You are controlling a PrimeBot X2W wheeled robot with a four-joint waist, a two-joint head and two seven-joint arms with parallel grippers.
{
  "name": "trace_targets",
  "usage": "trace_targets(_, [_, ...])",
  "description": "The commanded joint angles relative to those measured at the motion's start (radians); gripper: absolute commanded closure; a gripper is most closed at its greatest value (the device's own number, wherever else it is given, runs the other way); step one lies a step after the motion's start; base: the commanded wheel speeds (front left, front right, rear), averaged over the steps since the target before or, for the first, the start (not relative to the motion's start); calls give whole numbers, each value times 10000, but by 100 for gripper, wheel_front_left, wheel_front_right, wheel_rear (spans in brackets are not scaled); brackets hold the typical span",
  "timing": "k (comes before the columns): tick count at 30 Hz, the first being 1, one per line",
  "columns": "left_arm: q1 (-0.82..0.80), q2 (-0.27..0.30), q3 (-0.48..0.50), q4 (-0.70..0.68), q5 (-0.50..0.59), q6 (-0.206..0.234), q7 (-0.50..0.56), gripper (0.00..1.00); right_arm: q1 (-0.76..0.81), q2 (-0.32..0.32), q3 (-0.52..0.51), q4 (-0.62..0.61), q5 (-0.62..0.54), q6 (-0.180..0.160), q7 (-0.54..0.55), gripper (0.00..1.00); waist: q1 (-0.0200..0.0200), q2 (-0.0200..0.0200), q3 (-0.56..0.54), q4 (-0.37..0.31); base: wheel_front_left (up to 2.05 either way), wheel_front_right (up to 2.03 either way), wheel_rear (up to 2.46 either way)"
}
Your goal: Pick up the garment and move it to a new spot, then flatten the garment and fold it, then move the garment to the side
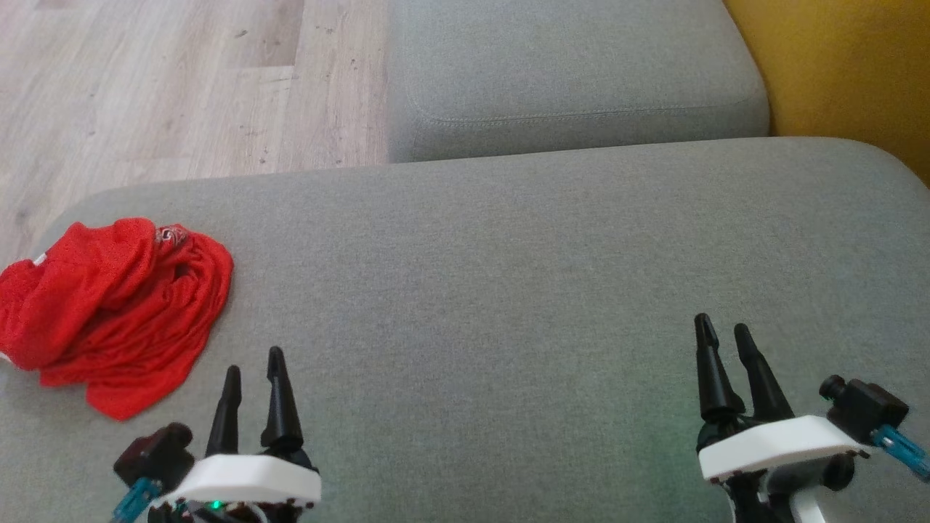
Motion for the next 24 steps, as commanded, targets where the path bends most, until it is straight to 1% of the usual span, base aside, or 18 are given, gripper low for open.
trace_targets(1, [-257,108,143,-383,255,72,-129,0,-271,-93,229,-444,-260,-5,-147,0,-1,0,-2,1,0,0,0])
trace_targets(8, [-237,125,-34,-456,1155,210,-337,0,-240,-94,425,-560,-1203,-5,-354,0,-1,0,-53,14,0,0,0])
trace_targets(20, [-118,164,-292,-476,2623,406,-693,0,-36,-77,419,-552,-2653,-6,-708,0,-1,0,-303,24,0,0,0])
trace_targets(24, [-62,160,-305,-431,2938,451,-782,0,7,-76,356,-489,-2894,-6,-797,0,-1,0,-364,5,0,0,0])
